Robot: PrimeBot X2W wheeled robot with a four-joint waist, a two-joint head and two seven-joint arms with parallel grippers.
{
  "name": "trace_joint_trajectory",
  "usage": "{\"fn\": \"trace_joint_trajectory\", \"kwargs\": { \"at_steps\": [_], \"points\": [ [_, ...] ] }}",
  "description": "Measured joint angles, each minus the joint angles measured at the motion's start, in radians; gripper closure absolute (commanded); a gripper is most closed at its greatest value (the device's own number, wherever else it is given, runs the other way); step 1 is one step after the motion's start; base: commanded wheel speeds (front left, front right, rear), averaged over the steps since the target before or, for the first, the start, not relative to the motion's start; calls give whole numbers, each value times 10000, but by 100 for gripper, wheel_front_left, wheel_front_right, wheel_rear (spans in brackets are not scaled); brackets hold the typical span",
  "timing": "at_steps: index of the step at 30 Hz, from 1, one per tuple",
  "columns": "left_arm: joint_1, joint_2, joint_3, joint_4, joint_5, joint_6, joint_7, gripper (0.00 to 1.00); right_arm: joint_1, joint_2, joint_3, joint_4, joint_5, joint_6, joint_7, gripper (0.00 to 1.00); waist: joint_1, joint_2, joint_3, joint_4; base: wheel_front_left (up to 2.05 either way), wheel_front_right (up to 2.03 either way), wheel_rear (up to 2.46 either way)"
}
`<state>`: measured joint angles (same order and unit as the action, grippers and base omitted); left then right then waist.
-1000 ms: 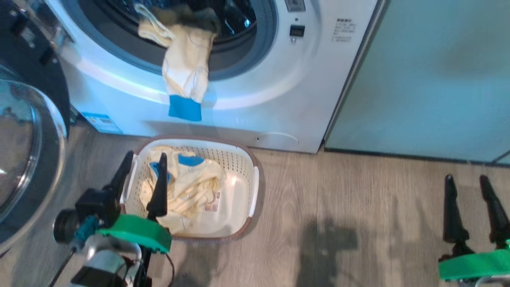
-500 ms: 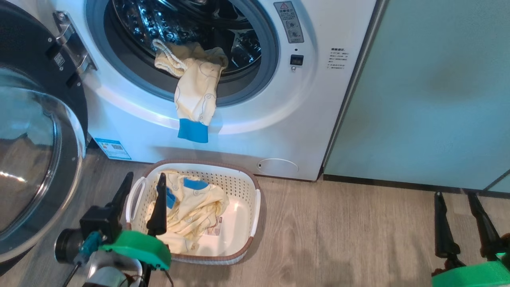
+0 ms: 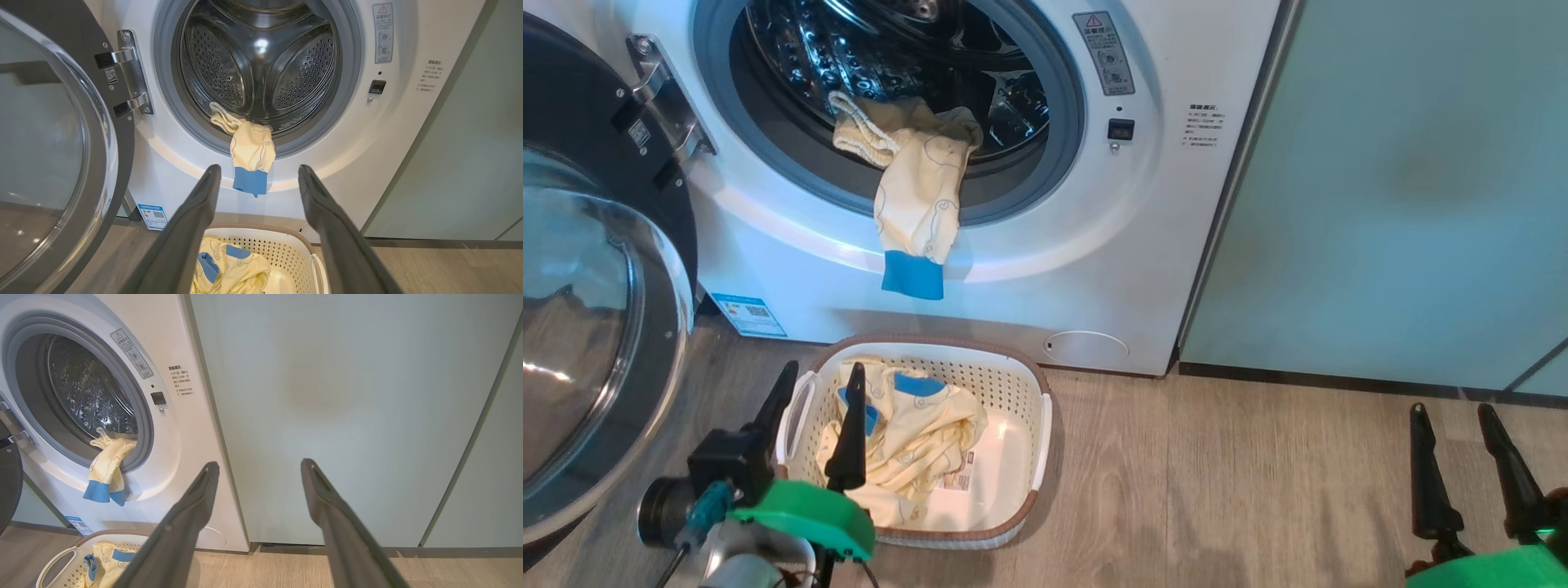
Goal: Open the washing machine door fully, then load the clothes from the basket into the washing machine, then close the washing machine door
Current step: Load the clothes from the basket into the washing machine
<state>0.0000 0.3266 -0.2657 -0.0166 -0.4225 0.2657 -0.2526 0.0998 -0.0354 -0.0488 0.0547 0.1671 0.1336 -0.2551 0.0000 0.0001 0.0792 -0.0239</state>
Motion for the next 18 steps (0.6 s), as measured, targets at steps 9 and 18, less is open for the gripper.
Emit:
{"fn": "trace_joint_trajectory", "kwargs": {
  "at_steps": [9, 18],
  "points": [
    [0, -8, 25, 8, 0, -2, 0, 0, 2, 0, 2, -4, 0, 0, 0, 0, 0, 0, -19, 31, 0, 0, 0],
    [0, -15, 38, 56, 2, -2, 0, 0, 2, 0, 36, -4, 0, 0, 0, 0, 0, 0, -14, 16, 0, 0, 0]
  ]
}}
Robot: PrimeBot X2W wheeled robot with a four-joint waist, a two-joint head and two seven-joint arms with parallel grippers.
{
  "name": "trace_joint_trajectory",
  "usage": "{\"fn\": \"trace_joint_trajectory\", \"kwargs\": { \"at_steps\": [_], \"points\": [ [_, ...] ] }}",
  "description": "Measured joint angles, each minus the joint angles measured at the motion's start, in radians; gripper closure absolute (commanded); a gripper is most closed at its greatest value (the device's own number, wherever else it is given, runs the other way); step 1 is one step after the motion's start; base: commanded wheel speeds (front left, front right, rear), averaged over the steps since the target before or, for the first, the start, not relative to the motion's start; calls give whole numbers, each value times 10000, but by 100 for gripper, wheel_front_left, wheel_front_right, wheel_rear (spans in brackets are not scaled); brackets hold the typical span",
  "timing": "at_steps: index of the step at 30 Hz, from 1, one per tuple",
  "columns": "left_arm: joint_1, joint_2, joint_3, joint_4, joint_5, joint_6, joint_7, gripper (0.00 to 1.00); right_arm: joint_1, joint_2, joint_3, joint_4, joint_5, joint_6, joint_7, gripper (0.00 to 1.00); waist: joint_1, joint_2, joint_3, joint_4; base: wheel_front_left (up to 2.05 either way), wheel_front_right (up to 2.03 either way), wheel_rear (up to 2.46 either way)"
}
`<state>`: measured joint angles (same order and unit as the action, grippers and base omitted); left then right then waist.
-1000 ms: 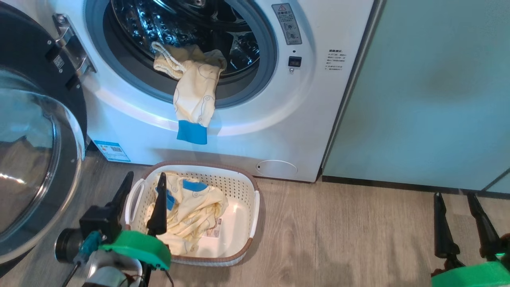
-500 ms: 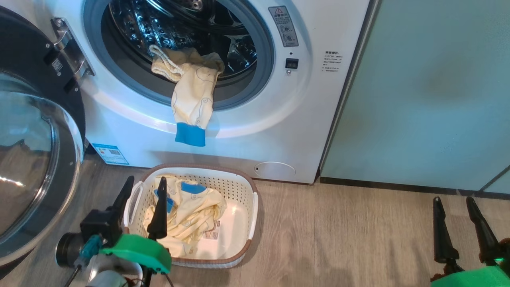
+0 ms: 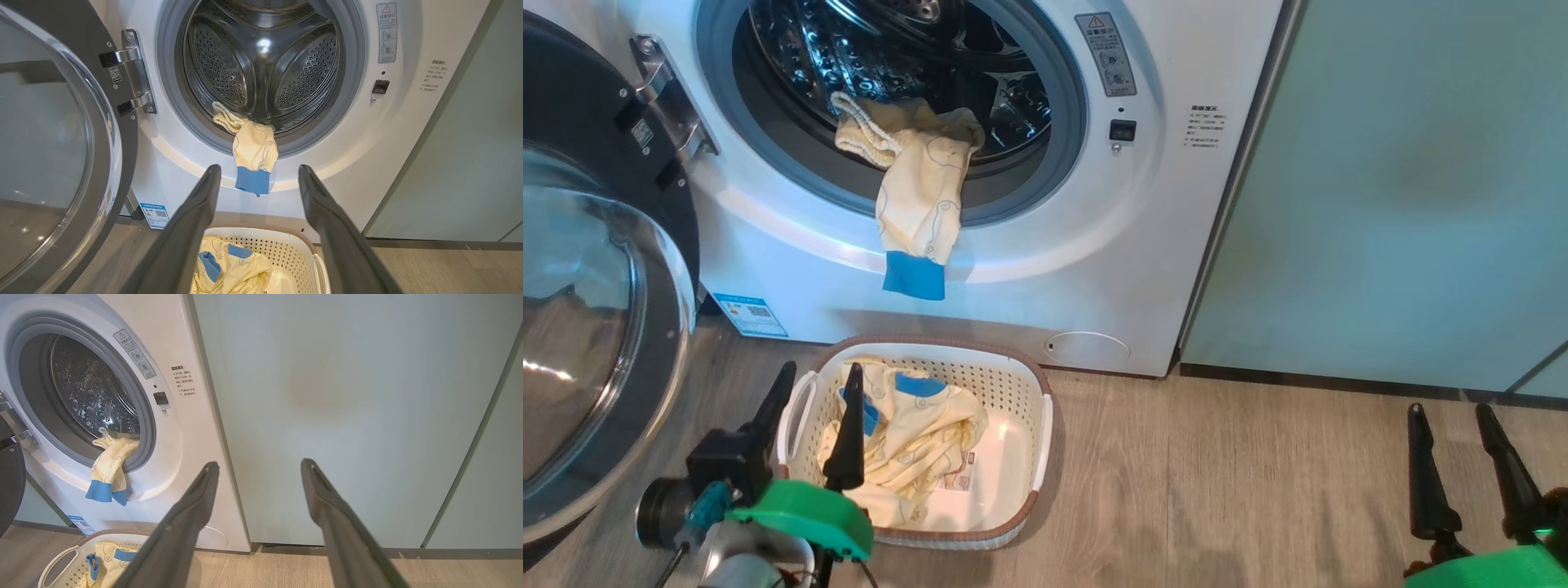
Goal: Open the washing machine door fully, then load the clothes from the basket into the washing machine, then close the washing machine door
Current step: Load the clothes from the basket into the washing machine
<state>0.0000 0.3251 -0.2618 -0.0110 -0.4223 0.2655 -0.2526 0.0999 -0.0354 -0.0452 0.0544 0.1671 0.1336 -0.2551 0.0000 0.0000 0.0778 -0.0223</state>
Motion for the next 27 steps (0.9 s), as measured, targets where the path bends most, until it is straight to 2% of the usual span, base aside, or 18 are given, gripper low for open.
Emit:
{"fn": "trace_joint_trajectory", "kwargs": {
  "at_steps": [12, 18, 27],
  "points": [
    [-117, -15, 25, 290, 0, -88, 0, 0, -2, 0, 81, -109, 2, 0, 0, 0, 0, 0, 310, -112, 0, 0, 0],
    [-864, -12, 84, 736, -48, -276, 0, 0, -48, 0, 82, -184, 15, 0, 0, 0, 2, 0, 822, -253, 0, 0, 0],
    [-2562, 42, 301, 2217, -445, -978, 40, 0, -586, 0, 35, -464, 182, 0, 0, 0, 3, 0, 2077, -551, 0, 0, 0]
  ]
}}
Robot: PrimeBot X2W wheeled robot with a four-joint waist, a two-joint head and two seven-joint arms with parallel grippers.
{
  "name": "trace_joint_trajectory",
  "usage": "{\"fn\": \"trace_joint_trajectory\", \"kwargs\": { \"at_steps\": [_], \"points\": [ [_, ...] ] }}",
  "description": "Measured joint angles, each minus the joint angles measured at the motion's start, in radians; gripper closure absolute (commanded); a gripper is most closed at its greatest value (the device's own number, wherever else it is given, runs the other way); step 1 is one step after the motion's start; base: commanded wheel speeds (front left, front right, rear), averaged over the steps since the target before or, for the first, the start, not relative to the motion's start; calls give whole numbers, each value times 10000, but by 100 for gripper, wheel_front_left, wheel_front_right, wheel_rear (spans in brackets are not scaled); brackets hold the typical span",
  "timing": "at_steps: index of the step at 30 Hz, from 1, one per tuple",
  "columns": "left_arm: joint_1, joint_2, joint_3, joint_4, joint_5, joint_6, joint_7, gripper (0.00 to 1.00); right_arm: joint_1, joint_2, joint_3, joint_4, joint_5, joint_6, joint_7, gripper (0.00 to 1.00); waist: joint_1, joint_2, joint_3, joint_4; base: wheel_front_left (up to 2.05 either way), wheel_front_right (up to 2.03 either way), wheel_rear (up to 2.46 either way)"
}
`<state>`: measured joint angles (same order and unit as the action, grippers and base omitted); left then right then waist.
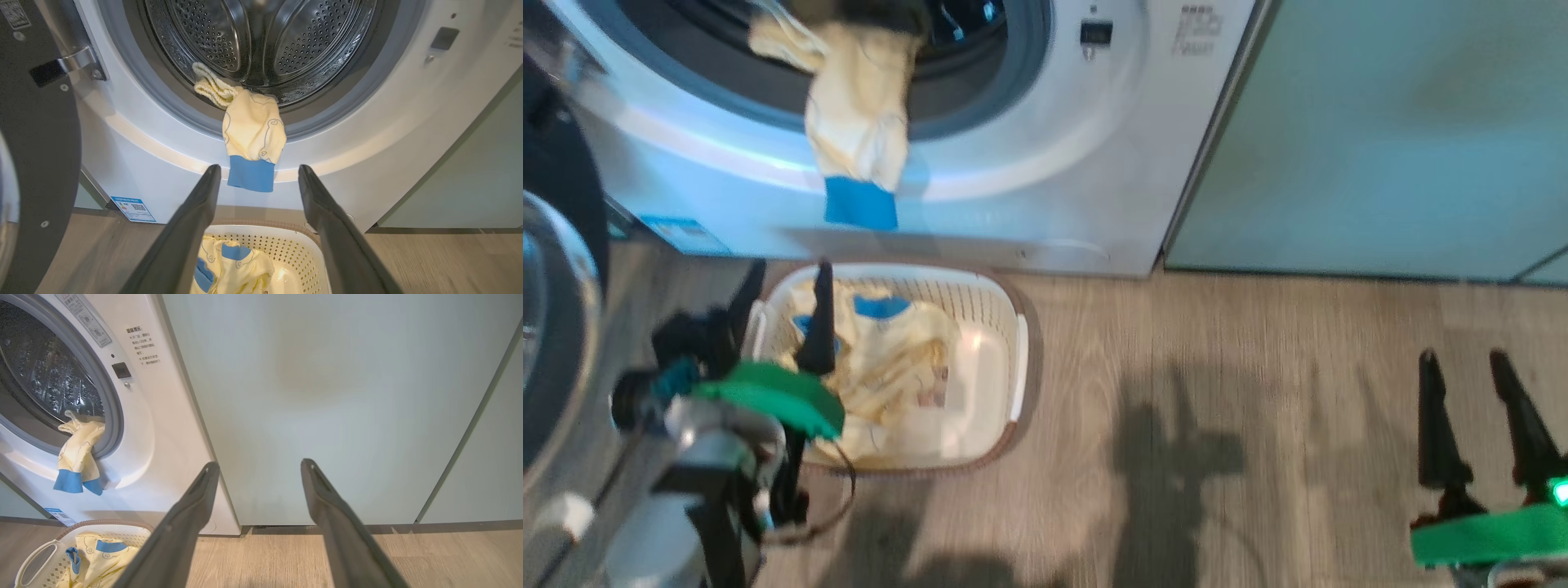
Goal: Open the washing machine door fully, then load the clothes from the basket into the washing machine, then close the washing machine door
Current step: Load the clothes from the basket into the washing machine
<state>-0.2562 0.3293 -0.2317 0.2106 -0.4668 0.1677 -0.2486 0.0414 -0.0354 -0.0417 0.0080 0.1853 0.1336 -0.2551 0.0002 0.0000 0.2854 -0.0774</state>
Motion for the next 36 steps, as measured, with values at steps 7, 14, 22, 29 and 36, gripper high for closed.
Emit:
{"fn": "trace_joint_trajectory", "kwargs": {
  "at_steps": [7, 14, 22, 29, 36],
  "points": [
    [-2088, 33, -31, 1507, -186, -694, 213, 0, -793, 0, 27, -148, 259, 0, -2, 0, 1, 0, 1279, -234, 0, 0, 0],
    [-3689, 121, -63, 3214, -357, -1319, 476, 0, -1373, 0, 153, -148, 569, 0, -2, 0, 0, 0, 2256, -599, 0, 0, 0],
    [-5102, 353, -102, 4805, -364, -1745, 654, 0, -1624, 0, 336, -136, 936, 0, -2, 0, -1, 0, 2873, -1098, 0, 0, 0],
    [-6285, 518, -136, 6078, -362, -1879, 834, 0, -1951, 0, 516, -119, 1338, 0, -2, 0, -1, 0, 3349, -1594, 0, 0, 0],
    [-7097, 629, -270, 7160, -360, -1998, 899, 0, -1958, 0, 709, -71, 1586, 0, -2, 0, -2, 0, 3610, -1952, 0, 0, 0]
  ]
}}
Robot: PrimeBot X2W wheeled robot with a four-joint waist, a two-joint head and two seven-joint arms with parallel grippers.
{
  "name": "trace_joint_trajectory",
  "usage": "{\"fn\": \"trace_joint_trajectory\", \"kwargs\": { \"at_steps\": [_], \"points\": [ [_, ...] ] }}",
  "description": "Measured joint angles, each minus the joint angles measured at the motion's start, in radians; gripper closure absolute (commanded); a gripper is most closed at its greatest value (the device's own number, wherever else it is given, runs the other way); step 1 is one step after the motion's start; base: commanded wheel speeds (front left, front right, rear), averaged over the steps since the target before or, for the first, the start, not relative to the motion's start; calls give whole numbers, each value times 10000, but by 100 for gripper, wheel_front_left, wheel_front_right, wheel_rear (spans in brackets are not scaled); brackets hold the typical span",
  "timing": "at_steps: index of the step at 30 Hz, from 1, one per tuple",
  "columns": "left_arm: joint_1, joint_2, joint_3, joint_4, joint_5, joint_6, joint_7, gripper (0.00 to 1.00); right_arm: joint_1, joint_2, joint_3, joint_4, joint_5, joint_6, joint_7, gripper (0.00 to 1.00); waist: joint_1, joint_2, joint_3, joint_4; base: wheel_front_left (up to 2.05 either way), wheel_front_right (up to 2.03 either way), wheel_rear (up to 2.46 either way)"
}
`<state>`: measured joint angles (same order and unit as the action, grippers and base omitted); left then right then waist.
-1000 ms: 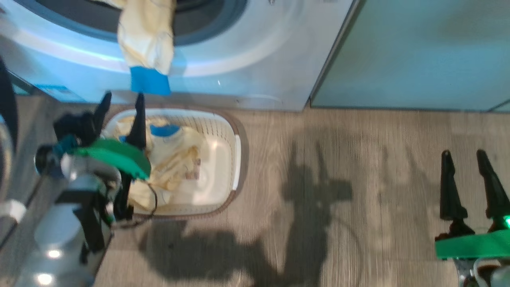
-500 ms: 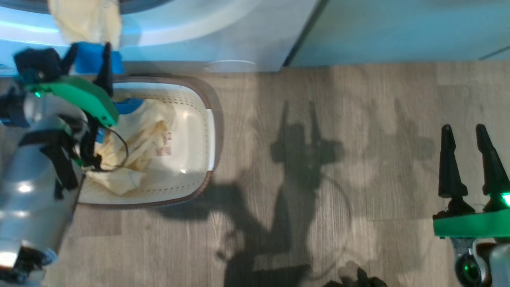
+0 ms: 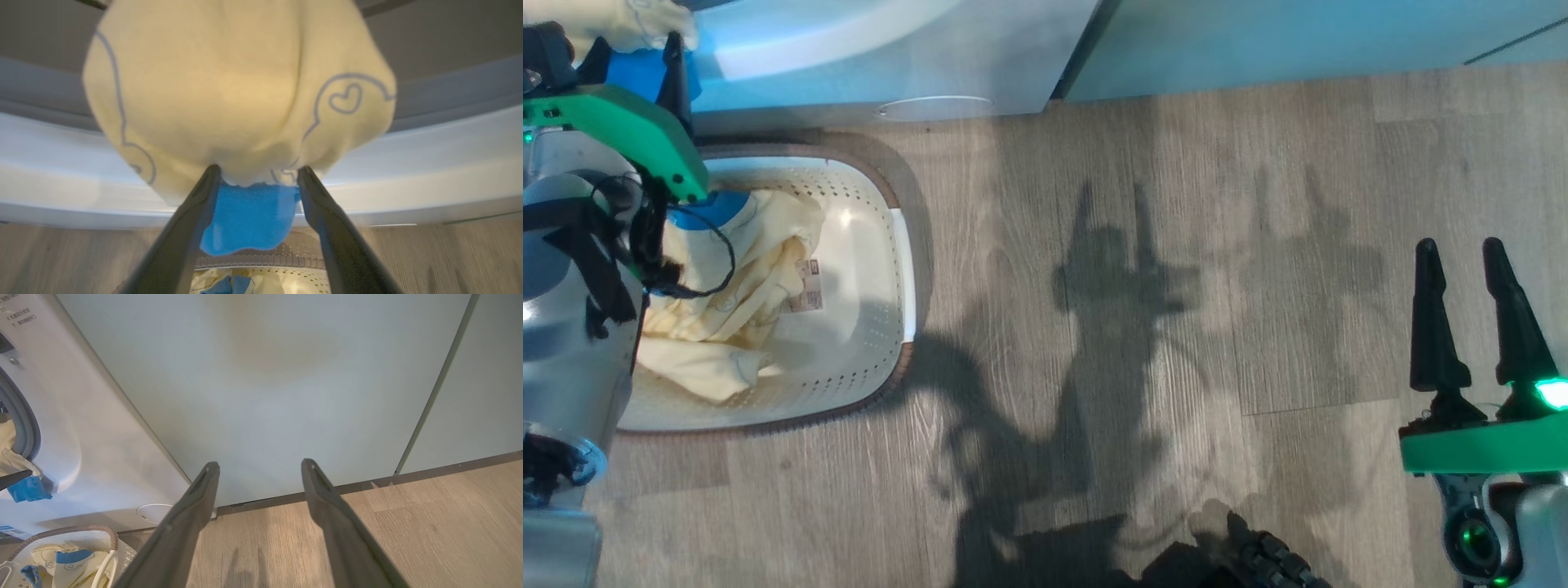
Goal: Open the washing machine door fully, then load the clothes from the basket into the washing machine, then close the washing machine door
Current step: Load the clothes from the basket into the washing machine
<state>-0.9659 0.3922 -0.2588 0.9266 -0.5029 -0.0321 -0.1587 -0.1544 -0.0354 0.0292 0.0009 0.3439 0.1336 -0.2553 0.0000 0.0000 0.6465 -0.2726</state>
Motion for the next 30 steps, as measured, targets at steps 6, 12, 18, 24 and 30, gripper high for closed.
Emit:
{"fn": "trace_joint_trajectory", "kwargs": {
  "at_steps": [6, 12, 18, 24, 30],
  "points": [
    [-260, -23, -63, 591, 17, 0, -105, 21, -66, 0, 48, 6, 82, 0, 0, 0, 0, 0, 14, -67, 0, 0, 0],
    [-453, -81, -324, 1114, 98, -198, -130, 100, -174, 0, 31, 15, 82, 0, 0, 0, 0, 0, -81, -2, 0, 0, 0],
    [-546, -211, -596, 1246, 98, -529, 560, 100, -146, 0, -86, 8, 50, 0, 0, 0, 0, 0, -263, 260, 0, 0, 0],
    [-588, 21, -982, 602, 98, -759, 1442, 100, -103, 0, -176, 6, 6, 0, 0, 0, 0, 0, -405, 626, 0, 0, 0],
    [-516, 859, -1049, -1158, 23, -809, 2508, 100, 62, -2, -171, 8, 44, 0, 0, 0, -1, 0, -484, 812, 0, 0, 0]
  ]
}}
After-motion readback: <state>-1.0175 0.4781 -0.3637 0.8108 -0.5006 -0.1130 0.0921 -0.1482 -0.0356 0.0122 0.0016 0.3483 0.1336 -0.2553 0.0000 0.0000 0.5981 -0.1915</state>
